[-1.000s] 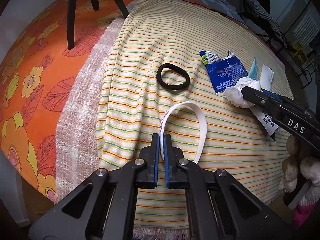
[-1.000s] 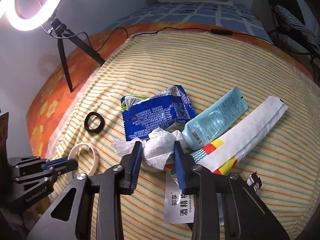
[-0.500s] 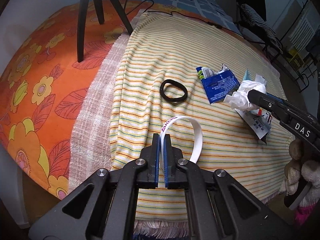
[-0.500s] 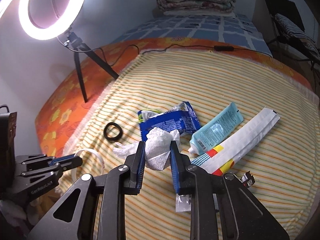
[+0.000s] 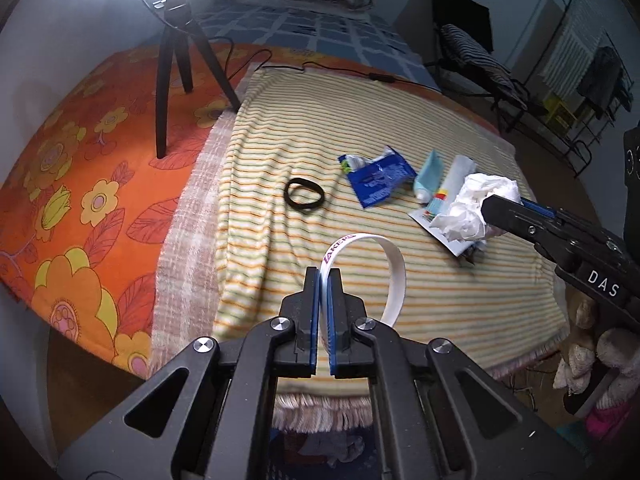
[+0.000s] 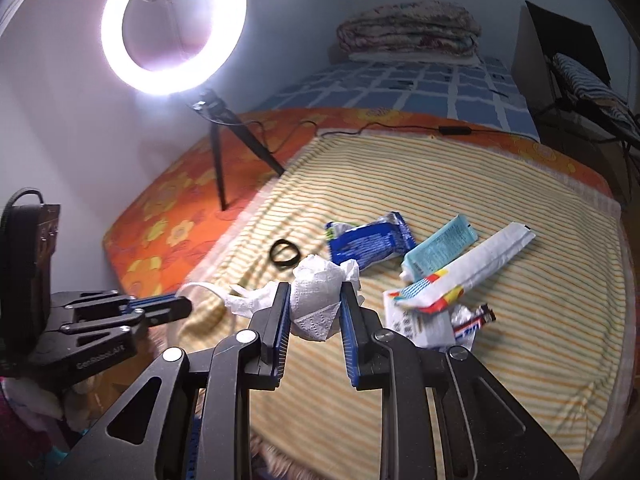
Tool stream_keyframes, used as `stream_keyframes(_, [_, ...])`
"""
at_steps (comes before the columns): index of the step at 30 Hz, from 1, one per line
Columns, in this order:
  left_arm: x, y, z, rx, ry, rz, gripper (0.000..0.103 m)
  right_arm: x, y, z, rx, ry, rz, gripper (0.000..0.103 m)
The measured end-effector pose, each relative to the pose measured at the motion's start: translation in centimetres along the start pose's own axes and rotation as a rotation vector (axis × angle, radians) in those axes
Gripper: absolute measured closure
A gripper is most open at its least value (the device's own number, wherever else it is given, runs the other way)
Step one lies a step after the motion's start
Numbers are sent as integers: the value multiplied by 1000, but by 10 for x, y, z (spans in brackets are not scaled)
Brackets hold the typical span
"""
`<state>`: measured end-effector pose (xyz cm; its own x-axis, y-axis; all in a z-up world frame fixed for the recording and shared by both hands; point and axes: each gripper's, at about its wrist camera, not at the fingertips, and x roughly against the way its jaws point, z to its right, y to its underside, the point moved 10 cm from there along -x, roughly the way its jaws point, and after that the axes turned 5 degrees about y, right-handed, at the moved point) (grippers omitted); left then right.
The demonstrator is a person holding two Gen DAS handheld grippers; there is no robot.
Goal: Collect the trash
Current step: 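Carry both items over the blue basket and open both tools to drop them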
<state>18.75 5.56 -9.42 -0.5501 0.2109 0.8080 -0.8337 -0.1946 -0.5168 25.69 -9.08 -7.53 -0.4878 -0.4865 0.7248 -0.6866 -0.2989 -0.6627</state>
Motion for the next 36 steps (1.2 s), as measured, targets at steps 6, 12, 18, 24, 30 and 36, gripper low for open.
stream_keyframes(6, [22,26,19,-53,37,2,102,34,26,-21,24,-19,19,82])
stream_keyframes(12, [38,53,28,-110,35,7,102,55,64,-36,66,-30,-5,82])
stream_keyframes(18, [37,94,29,-128,43,-43,102,68,104,-40,67,-46,-43,82])
stream_keyframes(24, [25,136,26,-108,45,-111,102,71,137,-46,72,-69,-82,82])
stream_keyframes(30, [11,169,26,-95,43,-171,102,68,162,-51,83,-88,-111,82])
stream_keyframes(36, [-4,193,27,-101,29,-226,102,61,186,-55,94,-103,-150,82])
